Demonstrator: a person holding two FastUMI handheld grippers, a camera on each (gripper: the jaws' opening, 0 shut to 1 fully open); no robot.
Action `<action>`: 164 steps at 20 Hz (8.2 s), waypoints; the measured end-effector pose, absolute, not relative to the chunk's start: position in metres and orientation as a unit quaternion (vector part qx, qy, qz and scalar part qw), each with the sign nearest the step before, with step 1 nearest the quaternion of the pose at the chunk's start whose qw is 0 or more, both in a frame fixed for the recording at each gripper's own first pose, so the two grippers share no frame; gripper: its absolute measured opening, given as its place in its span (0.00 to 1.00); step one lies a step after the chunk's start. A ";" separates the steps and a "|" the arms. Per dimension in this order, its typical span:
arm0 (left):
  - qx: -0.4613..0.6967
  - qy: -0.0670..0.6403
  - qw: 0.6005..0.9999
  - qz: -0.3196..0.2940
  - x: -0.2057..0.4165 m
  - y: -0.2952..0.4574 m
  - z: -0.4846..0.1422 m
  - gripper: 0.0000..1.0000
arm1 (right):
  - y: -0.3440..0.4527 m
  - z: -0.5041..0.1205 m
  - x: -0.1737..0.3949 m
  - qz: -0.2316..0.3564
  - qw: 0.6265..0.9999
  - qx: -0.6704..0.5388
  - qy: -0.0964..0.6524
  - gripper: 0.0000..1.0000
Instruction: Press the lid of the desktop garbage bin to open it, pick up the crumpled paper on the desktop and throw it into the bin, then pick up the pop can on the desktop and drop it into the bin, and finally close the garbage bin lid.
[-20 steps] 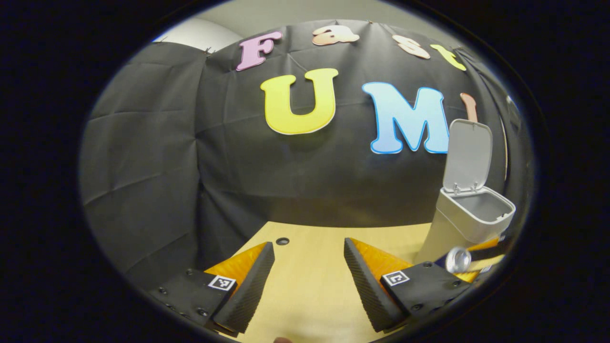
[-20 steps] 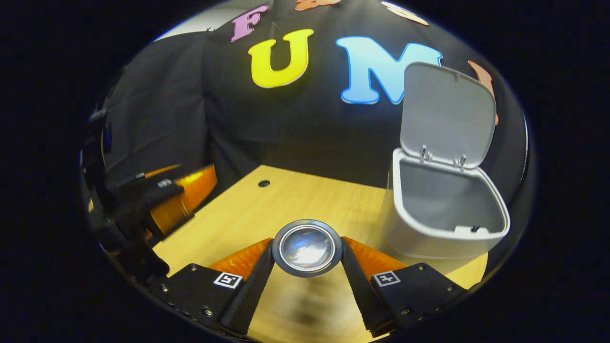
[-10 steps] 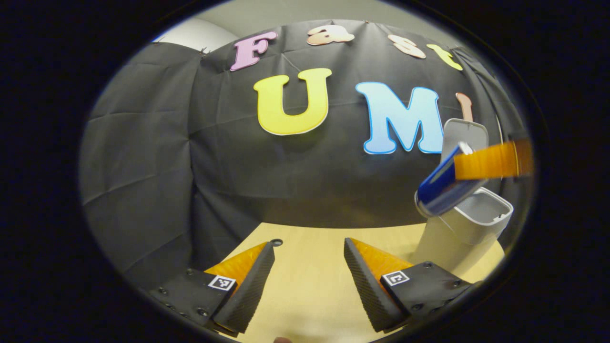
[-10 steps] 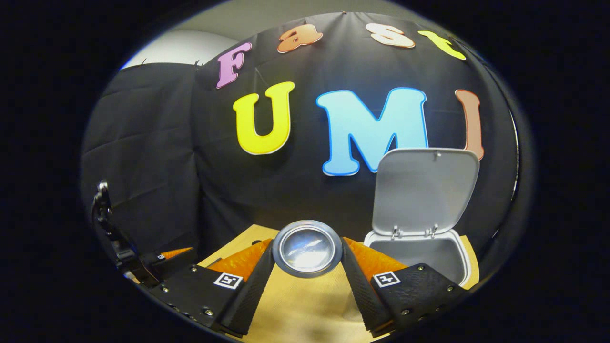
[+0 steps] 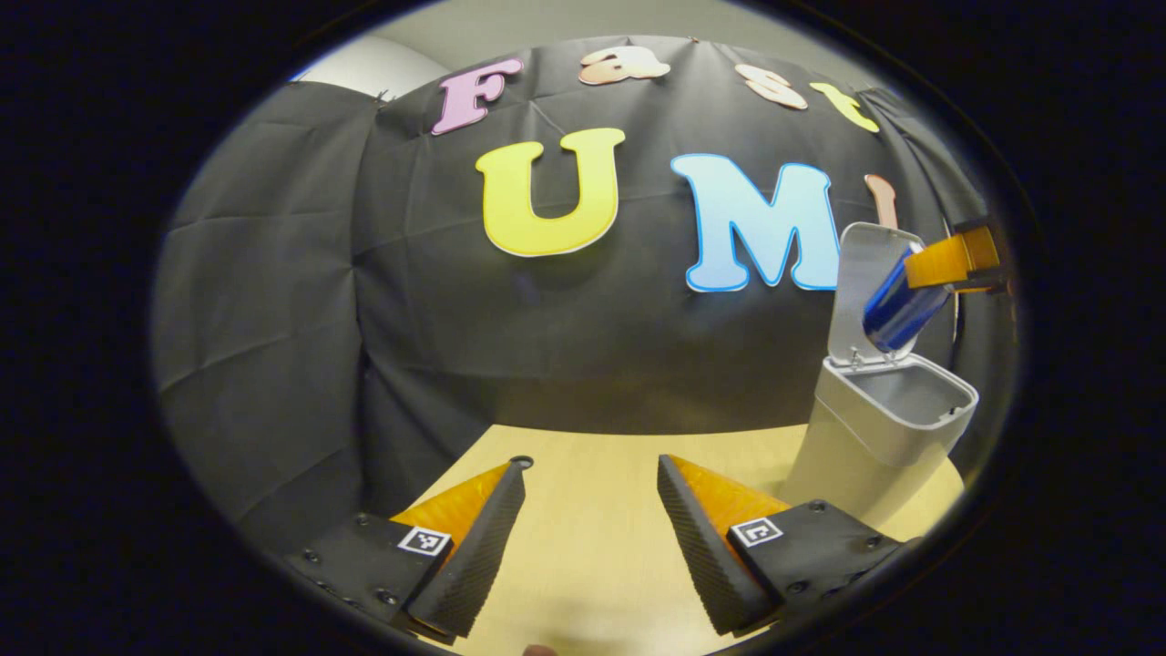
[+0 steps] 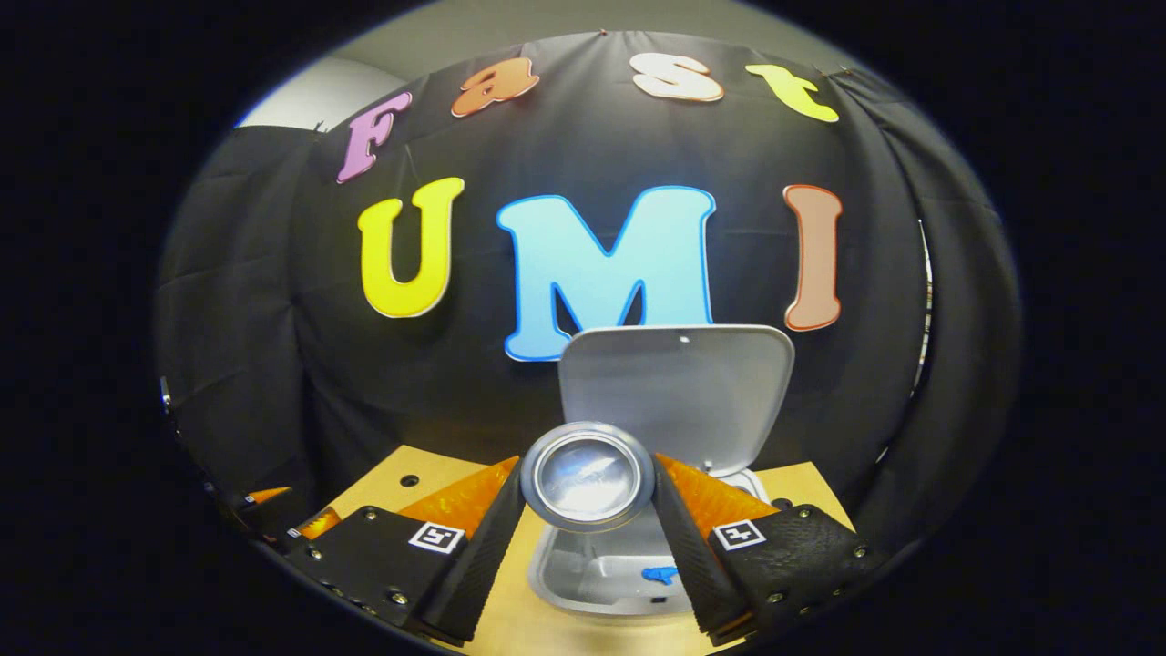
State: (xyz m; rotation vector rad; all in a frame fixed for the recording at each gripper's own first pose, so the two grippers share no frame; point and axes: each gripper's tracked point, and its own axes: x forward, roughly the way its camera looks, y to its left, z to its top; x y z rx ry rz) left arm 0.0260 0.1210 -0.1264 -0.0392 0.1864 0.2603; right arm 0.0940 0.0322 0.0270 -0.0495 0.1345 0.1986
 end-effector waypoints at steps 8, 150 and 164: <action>-0.019 0.099 0.984 0.144 0.022 0.132 -0.131 1.00 | -0.008 -0.046 0.129 0.055 0.983 -0.016 0.177 0.84; -0.001 0.125 0.983 0.131 0.009 0.125 -0.151 0.96 | -0.010 -0.062 0.091 0.017 0.988 -0.031 0.151 0.89; 0.008 0.132 0.984 0.118 0.012 0.114 -0.156 1.00 | -0.011 -0.067 0.090 0.035 0.992 -0.033 0.113 0.89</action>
